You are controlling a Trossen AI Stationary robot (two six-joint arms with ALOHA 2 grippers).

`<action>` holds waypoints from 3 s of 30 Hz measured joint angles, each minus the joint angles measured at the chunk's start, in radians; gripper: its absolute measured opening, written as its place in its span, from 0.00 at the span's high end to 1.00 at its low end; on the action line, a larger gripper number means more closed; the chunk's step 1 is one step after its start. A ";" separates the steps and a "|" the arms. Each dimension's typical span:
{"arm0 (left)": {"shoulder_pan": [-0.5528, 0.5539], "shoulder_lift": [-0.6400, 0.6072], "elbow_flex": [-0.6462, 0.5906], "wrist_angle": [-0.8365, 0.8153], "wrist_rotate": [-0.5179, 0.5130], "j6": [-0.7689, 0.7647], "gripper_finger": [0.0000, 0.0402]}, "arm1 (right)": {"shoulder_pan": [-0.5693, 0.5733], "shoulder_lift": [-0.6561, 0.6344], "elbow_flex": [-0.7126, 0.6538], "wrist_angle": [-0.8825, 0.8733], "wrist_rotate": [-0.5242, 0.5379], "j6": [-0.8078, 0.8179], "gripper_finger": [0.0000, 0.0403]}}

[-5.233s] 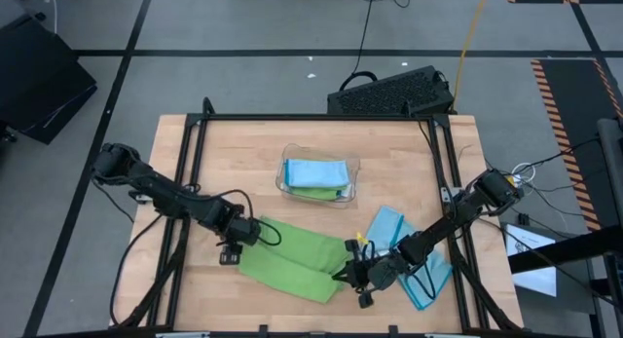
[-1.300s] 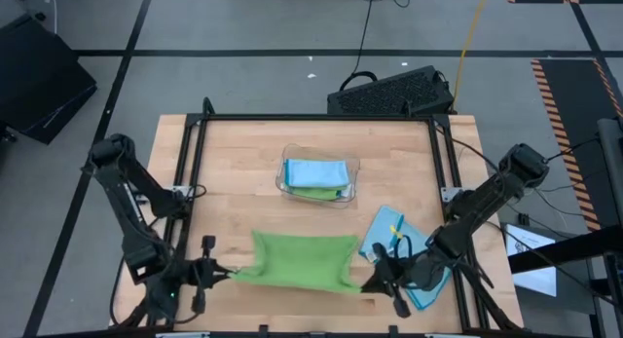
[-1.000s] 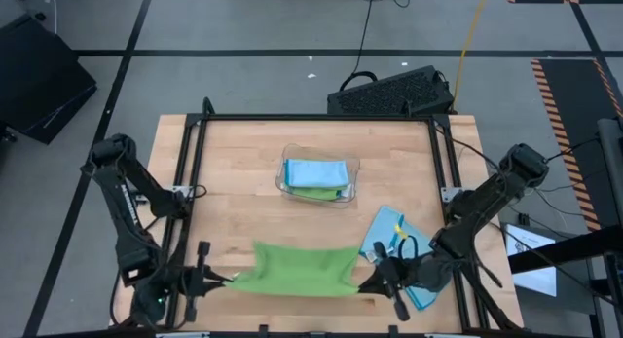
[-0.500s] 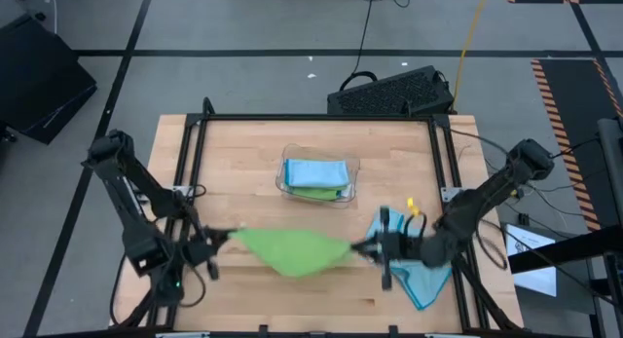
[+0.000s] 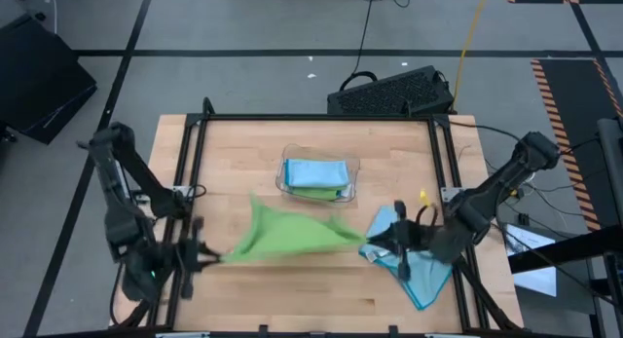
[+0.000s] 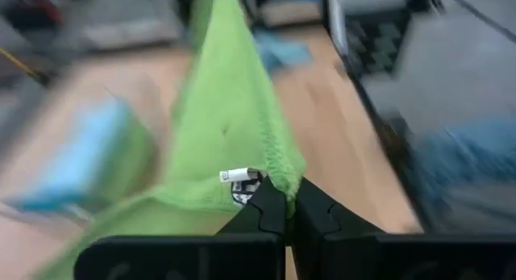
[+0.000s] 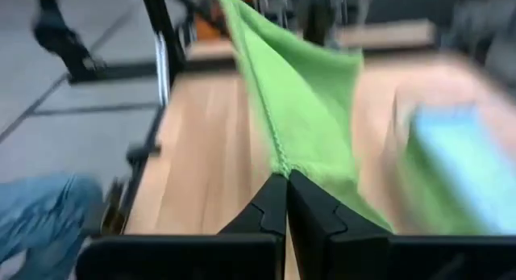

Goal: Fold microfiber towels
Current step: Fold the green microfiber cloth

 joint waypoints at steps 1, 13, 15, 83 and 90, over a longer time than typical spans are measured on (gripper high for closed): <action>-0.012 0.022 -0.013 -0.001 0.048 -0.049 0.99 | 0.013 0.014 -0.009 -0.036 -0.001 0.069 1.00; -0.058 0.310 -0.097 0.369 0.385 -0.290 1.00 | 0.032 0.284 -0.184 0.388 -0.358 0.262 1.00; -0.075 0.329 -0.097 0.470 0.386 -0.259 0.99 | 0.042 0.324 -0.184 0.485 -0.410 0.255 1.00; -0.139 0.260 0.064 -0.082 0.109 -0.469 0.98 | -0.077 0.107 -0.230 0.359 -0.286 0.105 1.00; -0.137 0.371 0.047 -0.026 0.186 -0.569 0.99 | -0.074 0.566 -0.133 0.750 -0.283 0.015 0.89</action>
